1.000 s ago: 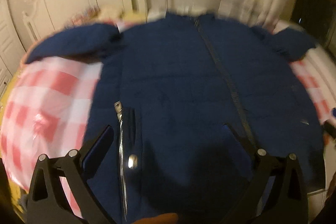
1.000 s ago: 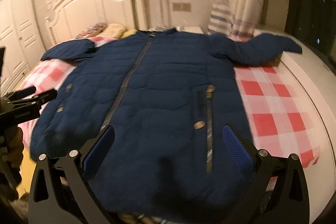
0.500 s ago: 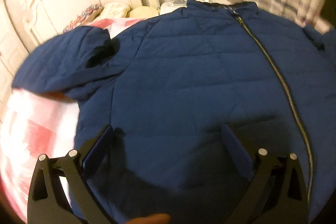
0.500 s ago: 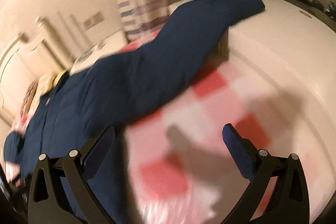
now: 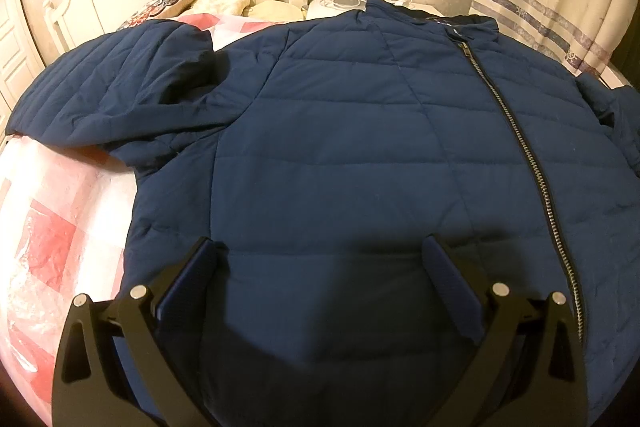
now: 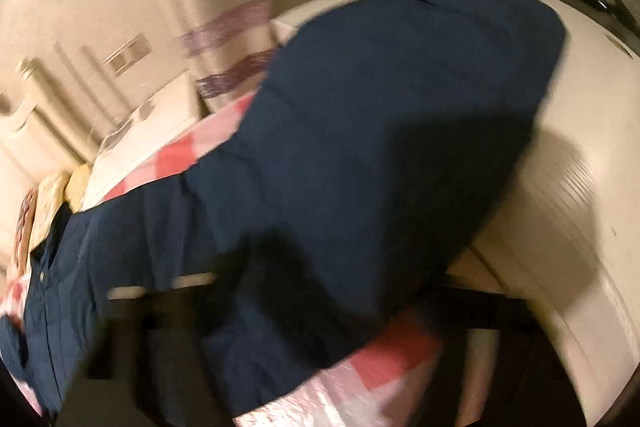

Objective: Fold large clothes
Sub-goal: 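Grasp the jacket sleeve with the right gripper and fold it across the jacket body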

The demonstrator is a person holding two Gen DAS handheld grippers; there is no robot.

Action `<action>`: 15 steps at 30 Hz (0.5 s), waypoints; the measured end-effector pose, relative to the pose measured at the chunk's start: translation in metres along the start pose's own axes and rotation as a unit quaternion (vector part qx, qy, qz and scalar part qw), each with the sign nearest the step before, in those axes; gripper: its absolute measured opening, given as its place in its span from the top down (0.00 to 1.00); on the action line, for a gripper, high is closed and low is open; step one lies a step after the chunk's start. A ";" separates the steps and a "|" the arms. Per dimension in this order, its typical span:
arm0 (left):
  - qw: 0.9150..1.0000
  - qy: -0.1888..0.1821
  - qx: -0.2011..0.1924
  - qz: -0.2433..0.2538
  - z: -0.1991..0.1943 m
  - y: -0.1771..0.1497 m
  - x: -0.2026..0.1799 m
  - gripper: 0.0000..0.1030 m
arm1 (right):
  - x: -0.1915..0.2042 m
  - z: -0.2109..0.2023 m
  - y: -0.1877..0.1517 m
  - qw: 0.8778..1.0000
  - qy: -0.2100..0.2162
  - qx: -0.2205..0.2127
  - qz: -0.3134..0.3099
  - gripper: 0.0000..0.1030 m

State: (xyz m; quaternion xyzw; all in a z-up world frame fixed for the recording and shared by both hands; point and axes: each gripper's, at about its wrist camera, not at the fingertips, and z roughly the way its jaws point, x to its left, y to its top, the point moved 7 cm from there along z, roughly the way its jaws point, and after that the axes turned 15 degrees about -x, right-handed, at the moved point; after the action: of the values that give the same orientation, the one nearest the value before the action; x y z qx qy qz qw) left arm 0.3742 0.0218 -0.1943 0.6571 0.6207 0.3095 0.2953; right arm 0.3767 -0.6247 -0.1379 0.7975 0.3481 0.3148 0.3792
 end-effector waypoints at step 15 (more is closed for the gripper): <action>1.000 0.001 -0.001 0.000 0.001 0.000 0.001 0.02 | 0.293 -0.165 -0.115 0.903 0.324 -0.030 -0.280 0.81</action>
State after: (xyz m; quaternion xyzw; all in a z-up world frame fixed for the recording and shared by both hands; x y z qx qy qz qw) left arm 0.3750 0.0225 -0.1948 0.6562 0.6211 0.3106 0.2953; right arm 0.3776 -0.2749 -0.0778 0.5098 0.6510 0.4471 0.3413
